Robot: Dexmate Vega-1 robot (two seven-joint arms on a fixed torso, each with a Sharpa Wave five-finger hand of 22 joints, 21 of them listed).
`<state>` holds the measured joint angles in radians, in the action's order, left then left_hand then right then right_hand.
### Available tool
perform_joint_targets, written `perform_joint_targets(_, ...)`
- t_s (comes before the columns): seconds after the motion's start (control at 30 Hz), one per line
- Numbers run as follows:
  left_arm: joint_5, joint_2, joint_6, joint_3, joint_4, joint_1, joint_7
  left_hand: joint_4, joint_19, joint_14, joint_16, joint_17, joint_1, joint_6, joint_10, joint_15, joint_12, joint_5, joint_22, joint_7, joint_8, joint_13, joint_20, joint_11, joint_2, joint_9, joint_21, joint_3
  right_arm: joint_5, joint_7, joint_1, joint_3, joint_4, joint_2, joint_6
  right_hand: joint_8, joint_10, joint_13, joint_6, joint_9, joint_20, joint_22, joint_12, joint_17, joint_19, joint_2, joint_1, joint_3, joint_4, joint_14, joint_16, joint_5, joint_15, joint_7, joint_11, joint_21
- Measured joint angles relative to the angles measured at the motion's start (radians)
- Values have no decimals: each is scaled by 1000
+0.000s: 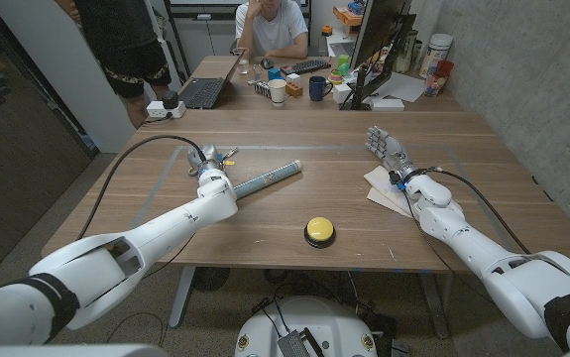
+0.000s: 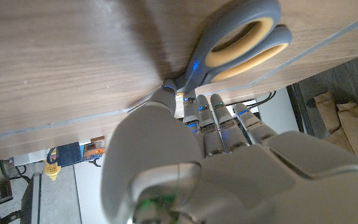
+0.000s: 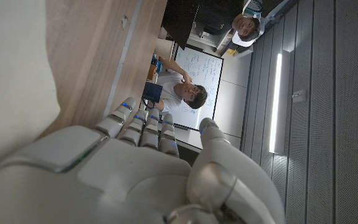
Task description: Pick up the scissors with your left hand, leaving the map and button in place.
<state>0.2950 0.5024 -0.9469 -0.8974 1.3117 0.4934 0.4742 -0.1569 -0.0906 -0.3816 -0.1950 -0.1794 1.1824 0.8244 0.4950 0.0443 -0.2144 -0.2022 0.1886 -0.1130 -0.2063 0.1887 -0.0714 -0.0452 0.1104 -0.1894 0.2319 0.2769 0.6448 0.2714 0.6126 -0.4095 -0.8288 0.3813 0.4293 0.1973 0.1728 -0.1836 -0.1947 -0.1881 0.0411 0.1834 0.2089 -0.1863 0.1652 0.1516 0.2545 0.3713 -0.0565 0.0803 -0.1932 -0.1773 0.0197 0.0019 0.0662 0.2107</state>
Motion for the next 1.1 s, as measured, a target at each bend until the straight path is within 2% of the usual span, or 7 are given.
perform_joint_targets(0.03,-1,1,-3,1,2,0,0,0,0,0,0,0,0,15,7,0,0,0,0,0,0,0,0,-7,0,0,0,0,0,0,0,-1,-1,0,0,0,0,0,0,0,0,0,0,0,0,0,0,0,0,0,0,0,0,0,0,0)
perform_joint_targets(0.17,-5,6,-11,8,21,4,1,1,0,0,0,0,0,27,10,0,4,3,0,-1,0,0,0,-7,0,0,0,-1,-1,-2,0,-1,-7,0,-5,0,0,0,0,0,0,0,0,0,0,0,0,0,0,0,0,0,0,0,0,0)
perform_joint_targets(0.27,-10,10,-20,17,36,10,6,6,0,0,0,0,8,52,28,0,4,5,0,9,0,0,0,-21,-10,0,0,0,-2,-6,2,-2,-20,2,-8,0,0,0,0,0,0,0,0,0,0,0,0,0,0,0,0,0,0,0,0,0)
perform_joint_targets(0.33,-12,15,-24,24,50,14,9,6,0,0,0,0,3,78,50,0,4,5,0,22,0,0,0,-46,-17,0,0,0,-3,-10,5,-2,-27,4,-11,0,-2,0,0,0,-4,0,0,0,-4,0,0,0,0,0,0,0,0,0,-2,0)
perform_joint_targets(0.4,-14,18,-25,28,60,18,11,5,0,0,0,0,3,88,55,0,4,6,0,31,0,0,0,-56,-17,0,0,0,-4,-14,7,-3,-34,6,-13,0,-5,0,0,0,-4,0,0,0,-4,0,0,0,0,0,0,0,0,0,-5,0)
perform_joint_targets(0.67,-21,32,-35,51,104,34,29,7,0,0,0,0,3,98,62,0,4,9,0,41,0,0,0,-62,-17,0,0,-2,-7,-30,22,-3,-74,16,-23,0,-11,0,0,0,-4,0,0,0,-4,0,0,0,0,0,0,0,0,0,0,0)
perform_joint_targets(1.1,-25,51,-43,79,167,55,50,11,0,0,0,0,1,98,65,0,8,9,0,42,0,0,0,-65,-14,0,0,0,-10,-50,39,-3,-116,28,-32,0,-11,0,0,0,-4,0,0,0,-4,0,0,0,0,0,0,0,0,0,0,0)
